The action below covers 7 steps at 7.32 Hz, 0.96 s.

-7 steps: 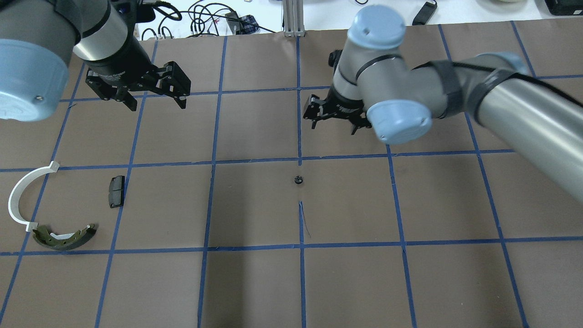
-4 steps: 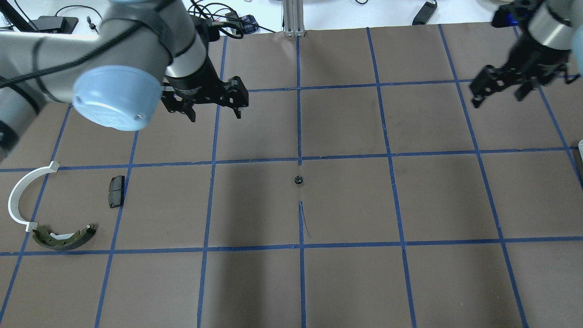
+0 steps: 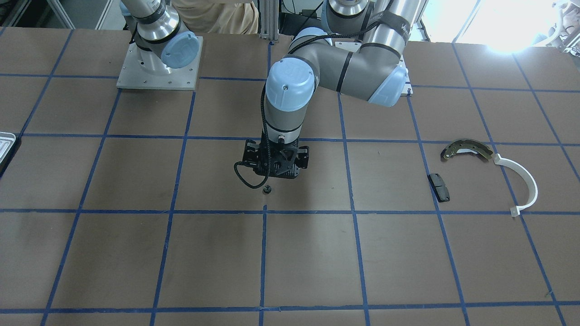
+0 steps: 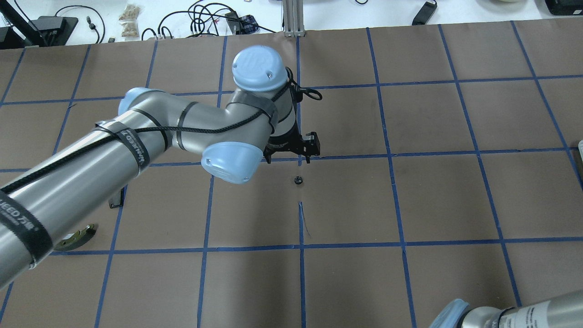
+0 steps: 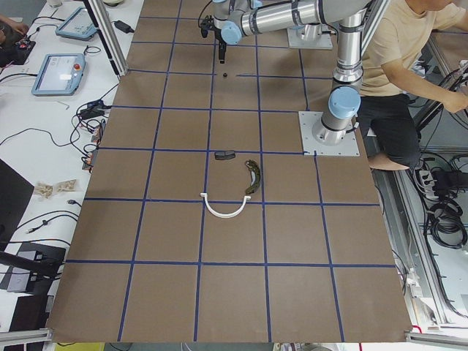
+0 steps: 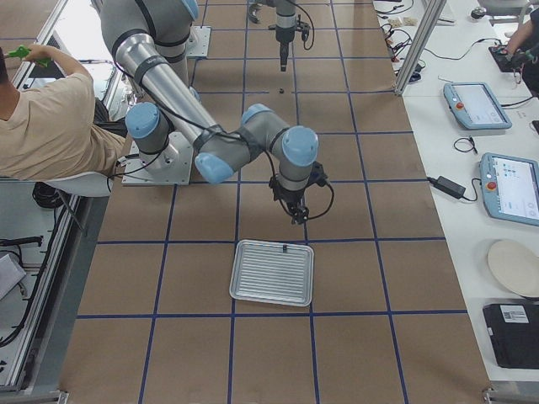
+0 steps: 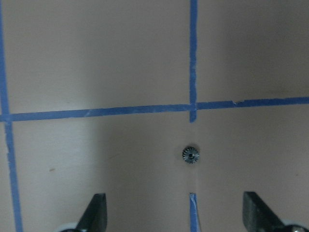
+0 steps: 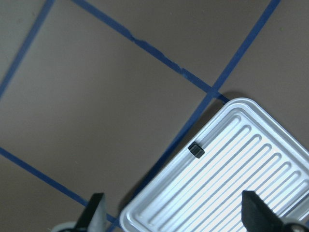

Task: Place bearing gear from tray to pile

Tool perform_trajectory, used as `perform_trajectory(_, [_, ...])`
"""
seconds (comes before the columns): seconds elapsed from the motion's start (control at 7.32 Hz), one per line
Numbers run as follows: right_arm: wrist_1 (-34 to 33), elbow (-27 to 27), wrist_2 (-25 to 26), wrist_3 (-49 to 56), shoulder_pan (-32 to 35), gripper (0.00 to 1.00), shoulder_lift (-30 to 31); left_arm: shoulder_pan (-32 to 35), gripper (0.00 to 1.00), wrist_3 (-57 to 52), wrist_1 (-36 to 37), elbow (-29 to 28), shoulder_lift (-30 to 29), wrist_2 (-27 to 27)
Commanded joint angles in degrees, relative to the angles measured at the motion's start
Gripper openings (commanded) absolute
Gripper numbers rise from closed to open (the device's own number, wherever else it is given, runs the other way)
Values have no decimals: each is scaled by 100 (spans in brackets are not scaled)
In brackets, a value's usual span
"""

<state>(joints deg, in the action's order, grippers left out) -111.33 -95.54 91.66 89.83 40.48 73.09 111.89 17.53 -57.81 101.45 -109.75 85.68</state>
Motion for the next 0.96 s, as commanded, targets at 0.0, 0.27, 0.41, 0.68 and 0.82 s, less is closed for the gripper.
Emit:
perform_trajectory(0.0, [-800,-17,-77,2539,-365,100,-732,88,100,-12,1081,522,-414,-16])
perform_trajectory(0.27, [-1267,-70,-375,3895,-365,100,-979,105,100,22,1228,569,-643,-7])
perform_trajectory(0.41, [-1321,-157,-385,4120,-365,95,-1076,105,100,40,1280,560,-722,-7])
perform_trajectory(0.68, [-1391,-403,-385,4069,-365,86,-1121,210,100,197,1272,481,-872,71])
perform_trajectory(0.82, [-1435,-509,-385,4060,-365,84,-1104,263,100,285,1263,324,-950,228])
